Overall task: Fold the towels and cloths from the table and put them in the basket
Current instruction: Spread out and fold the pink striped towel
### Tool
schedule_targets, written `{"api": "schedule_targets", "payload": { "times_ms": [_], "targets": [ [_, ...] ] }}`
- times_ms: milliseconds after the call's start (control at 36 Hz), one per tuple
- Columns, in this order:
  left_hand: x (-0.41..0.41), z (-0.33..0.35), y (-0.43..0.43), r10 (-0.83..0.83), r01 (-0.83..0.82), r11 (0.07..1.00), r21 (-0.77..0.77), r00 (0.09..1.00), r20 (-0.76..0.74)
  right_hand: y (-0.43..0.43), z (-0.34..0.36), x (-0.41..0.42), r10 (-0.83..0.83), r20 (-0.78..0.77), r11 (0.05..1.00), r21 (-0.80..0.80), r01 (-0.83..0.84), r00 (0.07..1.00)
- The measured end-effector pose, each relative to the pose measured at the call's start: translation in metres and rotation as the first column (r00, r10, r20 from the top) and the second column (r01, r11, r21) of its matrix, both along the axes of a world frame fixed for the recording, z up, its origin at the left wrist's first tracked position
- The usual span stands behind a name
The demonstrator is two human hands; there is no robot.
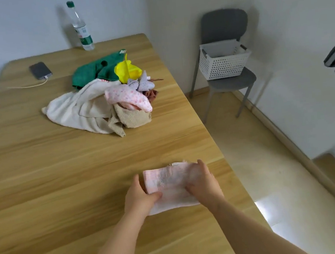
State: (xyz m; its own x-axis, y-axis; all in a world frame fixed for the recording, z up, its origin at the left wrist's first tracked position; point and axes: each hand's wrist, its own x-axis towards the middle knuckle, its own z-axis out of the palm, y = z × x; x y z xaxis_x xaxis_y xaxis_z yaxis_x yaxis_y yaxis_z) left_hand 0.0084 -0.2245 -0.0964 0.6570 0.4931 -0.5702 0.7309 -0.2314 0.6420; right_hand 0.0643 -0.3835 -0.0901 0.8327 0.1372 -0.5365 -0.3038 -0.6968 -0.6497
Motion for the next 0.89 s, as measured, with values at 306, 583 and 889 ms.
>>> {"api": "schedule_targets", "payload": {
  "times_ms": [306, 583, 889],
  "targets": [
    [0.082, 0.017, -0.13, 0.074, -0.062, 0.927, -0.369, 0.997, 0.019, -0.16, 0.003, 0.066, -0.347, -0.207, 0.875, 0.28, 0.395, 0.915],
    [0.195, 0.033, -0.323, 0.097, -0.006, 0.814, -0.58, 0.987, 0.126, -0.362, 0.044, 0.163, -0.334, -0.325, 0.747, 0.481, 0.459, 0.885],
    [0.303, 0.048, -0.384, 0.134, 0.0, 0.783, -0.622, 0.976, 0.169, -0.424, 0.06, 0.262, -0.336, -0.421, 0.594, 0.599, 0.536, 0.843]
  ]
}}
